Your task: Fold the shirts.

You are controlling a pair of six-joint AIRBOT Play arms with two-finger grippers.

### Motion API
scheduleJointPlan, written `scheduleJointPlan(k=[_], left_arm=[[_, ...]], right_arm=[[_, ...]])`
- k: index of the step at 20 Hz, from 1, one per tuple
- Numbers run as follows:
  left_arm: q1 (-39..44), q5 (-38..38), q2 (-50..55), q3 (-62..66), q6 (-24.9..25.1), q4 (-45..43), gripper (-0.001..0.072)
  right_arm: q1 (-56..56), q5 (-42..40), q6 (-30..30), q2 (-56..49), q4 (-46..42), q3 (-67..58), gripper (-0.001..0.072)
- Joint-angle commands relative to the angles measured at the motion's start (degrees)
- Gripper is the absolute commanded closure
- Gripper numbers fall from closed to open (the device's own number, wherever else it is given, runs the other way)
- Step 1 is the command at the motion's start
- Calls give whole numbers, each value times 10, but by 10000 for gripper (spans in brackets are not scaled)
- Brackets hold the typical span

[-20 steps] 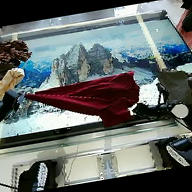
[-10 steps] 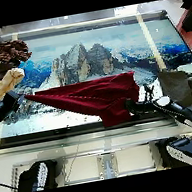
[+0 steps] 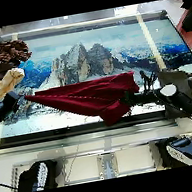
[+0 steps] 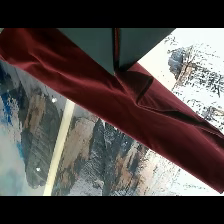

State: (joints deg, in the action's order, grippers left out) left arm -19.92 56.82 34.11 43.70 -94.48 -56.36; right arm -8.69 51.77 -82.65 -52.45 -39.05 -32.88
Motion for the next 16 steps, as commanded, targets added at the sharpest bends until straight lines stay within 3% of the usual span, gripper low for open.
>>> scheduleJointPlan(k=[1, 3, 6, 12, 14, 16], left_arm=[[0, -11, -1, 0, 3, -9, 700], [0, -36, -1, 0, 5, -24, 701], [0, -61, 0, 0, 12, -28, 702], [61, -23, 49, 0, 92, -45, 703], [115, -28, 88, 0, 84, -107, 702], [158, -50, 135, 0, 35, -190, 703]], right_arm=[[5, 49, -140, 65, -192, -54, 694], [34, 67, -152, 81, -234, -90, 695], [83, 52, -129, 76, -231, -143, 696], [98, -20, -64, -4, -187, -214, 696], [98, -55, -34, -58, -156, -235, 696], [98, -78, -22, -113, -151, -256, 696]])
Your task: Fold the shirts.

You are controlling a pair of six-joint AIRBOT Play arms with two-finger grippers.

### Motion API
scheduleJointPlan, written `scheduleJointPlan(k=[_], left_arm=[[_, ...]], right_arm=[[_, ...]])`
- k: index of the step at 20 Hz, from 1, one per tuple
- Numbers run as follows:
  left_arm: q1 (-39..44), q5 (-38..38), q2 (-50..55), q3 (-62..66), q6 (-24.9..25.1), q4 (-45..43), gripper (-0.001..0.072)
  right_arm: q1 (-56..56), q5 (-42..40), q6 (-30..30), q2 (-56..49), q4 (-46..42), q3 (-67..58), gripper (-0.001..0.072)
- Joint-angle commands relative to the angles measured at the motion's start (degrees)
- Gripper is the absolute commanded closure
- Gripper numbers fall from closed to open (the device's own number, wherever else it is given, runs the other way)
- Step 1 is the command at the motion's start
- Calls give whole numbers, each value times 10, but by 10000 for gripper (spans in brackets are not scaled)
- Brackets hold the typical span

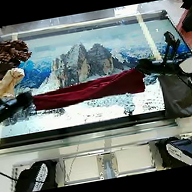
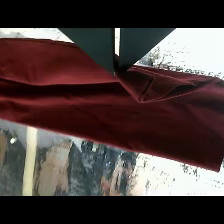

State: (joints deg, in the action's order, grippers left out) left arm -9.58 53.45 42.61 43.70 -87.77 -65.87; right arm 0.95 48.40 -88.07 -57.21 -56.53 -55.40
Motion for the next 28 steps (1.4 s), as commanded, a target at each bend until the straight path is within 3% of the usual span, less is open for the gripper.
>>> scheduleJointPlan(k=[1, 4, 7, 12, 17, 18, 19, 20, 21, 23, 26, 27, 28], left_arm=[[70, -38, 73, 0, -57, -130, 703], [78, -135, 137, 5, -127, -169, 702], [78, -176, 196, 40, -162, -196, 703], [78, -159, 283, 78, -164, -201, 702], [78, -162, 299, 80, -164, -200, 698], [78, -163, 299, 86, -167, -200, 621], [78, -162, 299, 100, -166, -201, 325], [78, -157, 299, 119, -166, -201, 29], [78, -146, 299, 146, -166, -198, -9], [78, -123, 299, 202, -162, -165, -9], [82, -123, 299, 258, -107, -46, -10], [86, -130, 299, 266, -83, -6, -10], [93, -136, 299, 270, -58, 30, -10]], right_arm=[[2, -49, 40, -91, 25, -40, 696], [2, -65, 45, -165, 24, -55, 696], [2, -84, 47, -225, 25, -55, 696], [2, -116, 76, -284, 51, -55, 696], [3, -135, 99, -288, 60, -56, 680], [7, -128, 101, -287, 58, -59, 552], [17, -103, 101, -287, 58, -71, 338], [30, -64, 102, -287, 57, -89, 310], [46, -22, 103, -286, 53, -112, 310], [85, 40, 108, -280, 28, -155, 306], [144, 97, 116, -286, -6, -171, 185], [160, 125, 115, -299, -19, -171, 76], [172, 154, 115, -318, -14, -171, 35]])
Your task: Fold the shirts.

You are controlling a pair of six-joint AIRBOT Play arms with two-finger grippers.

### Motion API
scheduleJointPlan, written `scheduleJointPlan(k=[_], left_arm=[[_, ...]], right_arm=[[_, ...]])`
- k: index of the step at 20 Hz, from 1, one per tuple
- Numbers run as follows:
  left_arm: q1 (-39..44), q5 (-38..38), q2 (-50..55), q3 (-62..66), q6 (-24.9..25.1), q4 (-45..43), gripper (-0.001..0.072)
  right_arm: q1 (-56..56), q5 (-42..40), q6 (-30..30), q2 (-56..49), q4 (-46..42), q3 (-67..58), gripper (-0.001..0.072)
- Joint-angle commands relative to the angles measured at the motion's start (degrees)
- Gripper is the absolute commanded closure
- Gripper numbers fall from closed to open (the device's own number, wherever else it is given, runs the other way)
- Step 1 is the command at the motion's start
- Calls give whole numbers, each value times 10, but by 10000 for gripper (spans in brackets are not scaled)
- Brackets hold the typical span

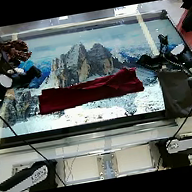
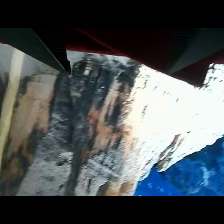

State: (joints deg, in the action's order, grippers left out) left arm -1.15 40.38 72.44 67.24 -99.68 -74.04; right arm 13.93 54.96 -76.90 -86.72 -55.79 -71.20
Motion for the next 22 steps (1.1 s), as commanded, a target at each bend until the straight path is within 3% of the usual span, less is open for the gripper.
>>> scheduleJointPlan(k=[1, 5, 16, 17, 18, 19, 20, 21, 22], left_arm=[[19, -14, 0, 36, 88, 143, -10], [59, -43, 0, 36, 108, 160, -10], [84, -48, 0, 36, 108, 178, -10], [84, -47, 0, 36, 108, 177, -9], [84, -46, 1, 36, 108, 177, -7], [84, -45, 1, 36, 108, 177, 16], [84, -44, 1, 36, 108, 177, 147], [84, -41, 1, 36, 108, 177, 367], [84, -38, 2, 36, 108, 177, 699]], right_arm=[[52, 112, 6, -45, -10, -13, 35], [56, 122, 87, -121, 108, -13, 35], [-19, 113, 170, -195, 216, -14, 43], [-28, 124, 170, -195, 223, -14, 91], [-32, 133, 170, -195, 232, -14, 242], [-32, 142, 170, -195, 249, -14, 441], [-27, 156, 171, -194, 274, -14, 679], [-19, 171, 178, -188, 300, -14, 692], [-10, 183, 182, -177, 322, -14, 692]])
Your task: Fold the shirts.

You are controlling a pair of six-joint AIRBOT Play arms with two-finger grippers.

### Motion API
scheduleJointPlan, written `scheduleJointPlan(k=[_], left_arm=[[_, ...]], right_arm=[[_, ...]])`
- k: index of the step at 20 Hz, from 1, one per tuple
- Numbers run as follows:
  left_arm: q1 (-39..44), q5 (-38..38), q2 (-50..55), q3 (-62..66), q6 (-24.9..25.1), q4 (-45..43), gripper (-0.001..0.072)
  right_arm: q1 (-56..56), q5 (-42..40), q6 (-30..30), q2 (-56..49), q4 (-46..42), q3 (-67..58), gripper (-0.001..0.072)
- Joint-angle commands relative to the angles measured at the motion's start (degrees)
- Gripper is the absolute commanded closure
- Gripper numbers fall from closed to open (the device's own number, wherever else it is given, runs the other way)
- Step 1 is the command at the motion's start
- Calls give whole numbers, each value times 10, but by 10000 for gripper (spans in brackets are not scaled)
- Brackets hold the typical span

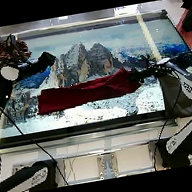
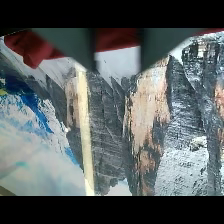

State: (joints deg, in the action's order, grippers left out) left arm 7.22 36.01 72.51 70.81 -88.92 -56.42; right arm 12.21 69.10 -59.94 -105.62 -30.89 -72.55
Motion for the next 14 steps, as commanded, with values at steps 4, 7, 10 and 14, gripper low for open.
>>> scheduleJointPlan(k=[4, 7, 10, 14], left_arm=[[39, 33, 40, 0, 5, -7, 701], [127, 6, 117, 0, 5, -8, 702], [220, -24, 207, 17, 1, -6, 702], [297, -31, 299, 78, -21, -6, 703]], right_arm=[[33, 52, -4, 100, 67, -1, 693], [29, 64, -41, 188, 3, -1, 694], [14, 102, -76, 262, -27, -1, 694], [-32, 100, -98, 334, -48, -1, 694]])
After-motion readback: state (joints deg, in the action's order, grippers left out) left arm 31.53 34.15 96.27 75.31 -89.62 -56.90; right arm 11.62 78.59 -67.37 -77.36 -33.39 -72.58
